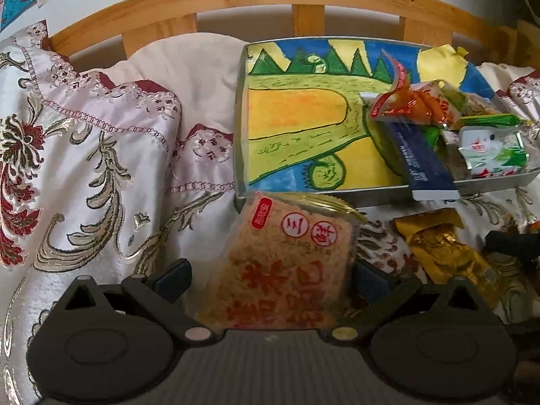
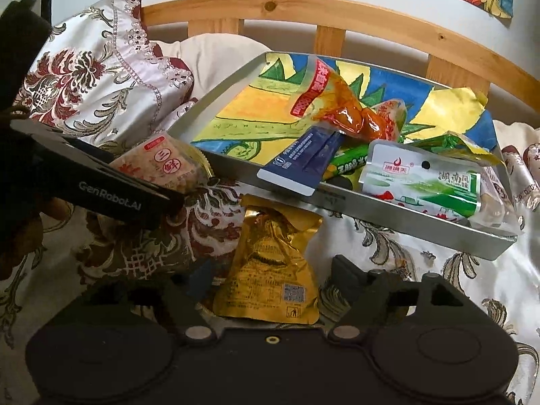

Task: Organize snacks
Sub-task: 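Close the right gripper on the gold foil packet while the left closes on the rice-cake packet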

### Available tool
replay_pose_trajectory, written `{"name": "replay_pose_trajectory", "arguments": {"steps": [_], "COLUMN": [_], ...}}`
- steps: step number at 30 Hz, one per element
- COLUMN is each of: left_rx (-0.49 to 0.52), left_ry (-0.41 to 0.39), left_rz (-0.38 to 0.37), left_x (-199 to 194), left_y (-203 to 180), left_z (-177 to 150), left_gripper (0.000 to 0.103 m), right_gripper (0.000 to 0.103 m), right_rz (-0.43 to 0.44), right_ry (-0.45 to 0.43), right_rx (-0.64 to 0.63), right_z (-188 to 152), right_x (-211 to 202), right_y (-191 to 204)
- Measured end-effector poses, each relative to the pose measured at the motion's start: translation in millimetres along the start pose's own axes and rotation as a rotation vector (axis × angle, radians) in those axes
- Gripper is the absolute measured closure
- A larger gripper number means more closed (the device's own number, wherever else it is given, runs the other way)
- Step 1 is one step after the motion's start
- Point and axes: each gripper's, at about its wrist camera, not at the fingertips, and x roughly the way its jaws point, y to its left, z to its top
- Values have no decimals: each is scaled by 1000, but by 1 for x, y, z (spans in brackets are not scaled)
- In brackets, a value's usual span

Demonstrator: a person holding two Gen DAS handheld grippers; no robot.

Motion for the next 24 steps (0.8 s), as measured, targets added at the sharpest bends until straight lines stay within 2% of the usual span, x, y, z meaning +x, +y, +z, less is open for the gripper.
{"name": "replay_pose_trajectory", "arguments": {"steps": [9, 18, 21, 22, 24], "left_rx": [54, 89, 100, 104, 107], "left_ry": [-13, -22, -19, -15, -14], "left_rz": [28, 40, 27, 17, 10], "left_x": [2, 0, -1, -2, -4], "left_y": [-5, -9, -11, -12, -13], "left_z": [-1, -2, -2, -2, -2], "left_gripper": [1, 3, 11, 17, 21], "right_gripper": [21, 29, 41, 44, 46], "right_rz": [12, 26, 36, 42, 46], "right_ry": [-6, -9, -12, -11, -11], "right_rx": [12, -11, -16, -16, -16], "right_z": [1, 0, -1, -1, -1], "right_x": [5, 7, 6, 6, 7], "right_y": [1, 6, 7, 7, 7]}}
